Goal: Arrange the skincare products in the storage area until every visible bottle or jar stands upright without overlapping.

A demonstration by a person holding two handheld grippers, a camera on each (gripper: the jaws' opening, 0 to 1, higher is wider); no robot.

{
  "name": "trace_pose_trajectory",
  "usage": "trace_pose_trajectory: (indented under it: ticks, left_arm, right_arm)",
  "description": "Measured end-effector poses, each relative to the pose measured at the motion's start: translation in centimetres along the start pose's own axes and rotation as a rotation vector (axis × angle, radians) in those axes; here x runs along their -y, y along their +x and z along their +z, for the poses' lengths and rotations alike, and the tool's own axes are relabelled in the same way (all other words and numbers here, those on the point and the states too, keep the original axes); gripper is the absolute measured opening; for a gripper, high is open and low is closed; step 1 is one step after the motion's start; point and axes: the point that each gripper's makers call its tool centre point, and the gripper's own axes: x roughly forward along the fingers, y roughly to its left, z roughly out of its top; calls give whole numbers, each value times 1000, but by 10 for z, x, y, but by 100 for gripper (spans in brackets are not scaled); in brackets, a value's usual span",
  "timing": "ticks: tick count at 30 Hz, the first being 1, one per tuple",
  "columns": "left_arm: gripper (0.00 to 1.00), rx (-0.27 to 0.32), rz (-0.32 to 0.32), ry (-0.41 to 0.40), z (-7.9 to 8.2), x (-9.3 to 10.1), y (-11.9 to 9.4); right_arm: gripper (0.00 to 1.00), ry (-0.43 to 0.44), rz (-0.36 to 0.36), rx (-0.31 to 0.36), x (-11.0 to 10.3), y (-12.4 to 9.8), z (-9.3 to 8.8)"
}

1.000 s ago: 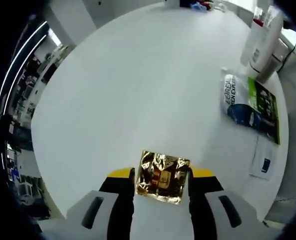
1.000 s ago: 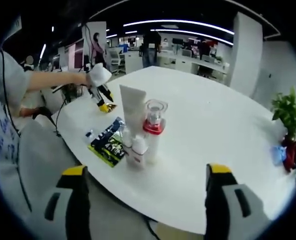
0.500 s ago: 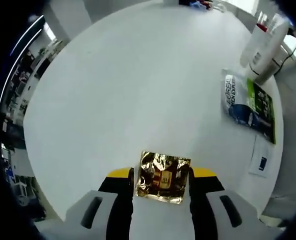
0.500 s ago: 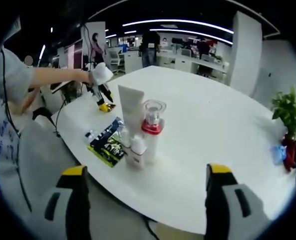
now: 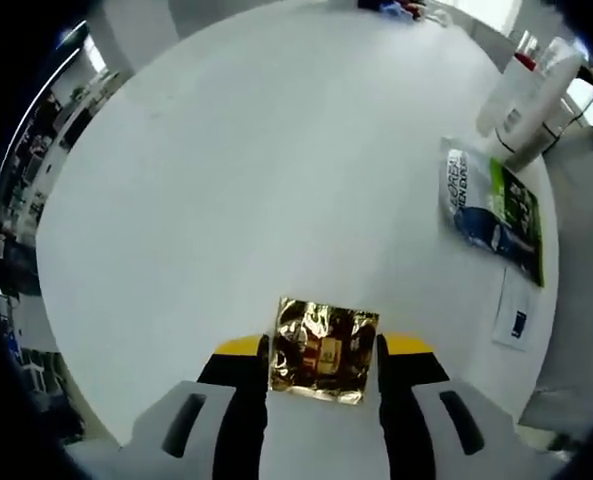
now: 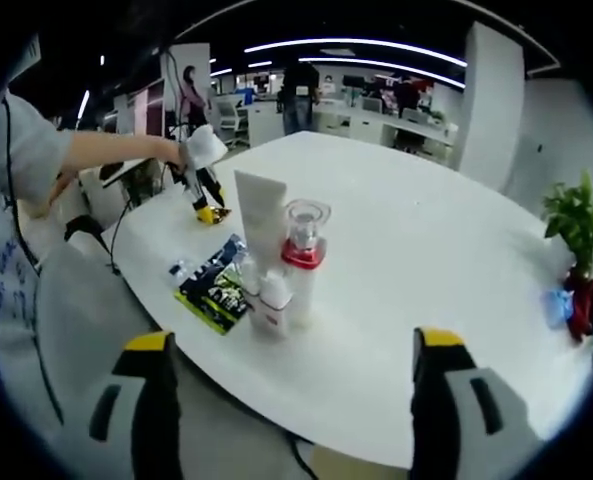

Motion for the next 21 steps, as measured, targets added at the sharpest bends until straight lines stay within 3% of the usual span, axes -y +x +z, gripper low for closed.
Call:
trace_pose_trajectory:
  ticks: [21]
  left_arm:
    - [39,-51,-19,75,-5,-1,-2]
  right_arm:
    - [98,10,-10,-6,3,-1,-2]
